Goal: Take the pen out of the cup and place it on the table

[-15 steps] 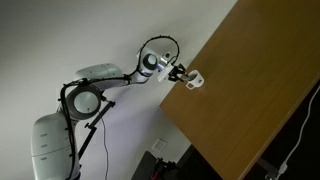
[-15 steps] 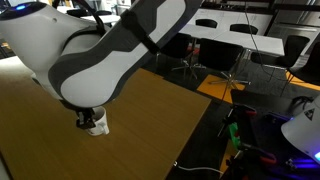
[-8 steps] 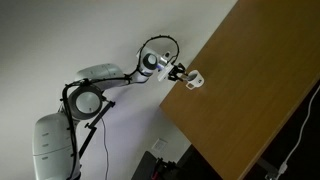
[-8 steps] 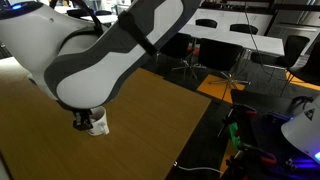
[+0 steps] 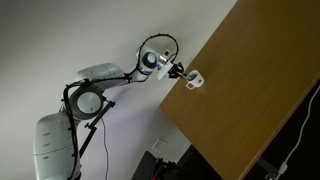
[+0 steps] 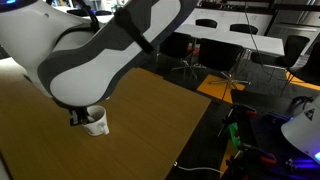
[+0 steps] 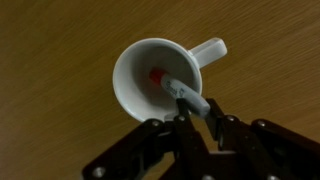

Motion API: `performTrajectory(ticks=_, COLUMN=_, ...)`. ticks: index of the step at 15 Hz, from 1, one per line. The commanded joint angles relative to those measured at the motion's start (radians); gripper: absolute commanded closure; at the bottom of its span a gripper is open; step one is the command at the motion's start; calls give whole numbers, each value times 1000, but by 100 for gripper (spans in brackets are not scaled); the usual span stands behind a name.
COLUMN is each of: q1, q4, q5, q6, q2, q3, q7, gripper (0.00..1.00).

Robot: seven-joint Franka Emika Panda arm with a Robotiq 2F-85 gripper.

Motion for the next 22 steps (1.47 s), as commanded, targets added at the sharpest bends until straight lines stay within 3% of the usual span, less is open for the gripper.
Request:
performTrajectory(ticks=1, q1=8, q4=31, q5=7, q6=-49, q2=6, q3=-4, q7=-13, gripper=95)
performTrajectory(ticks=15, q1=-34, q4=-65, q5=80, q6=-187, q2=-241, q3=18, q7=-1, gripper=96)
performTrajectory(ticks=22, q1=-86, q4=-273, q5=115, q6=-249, q2=-471, q3=9, q7=18, gripper=96)
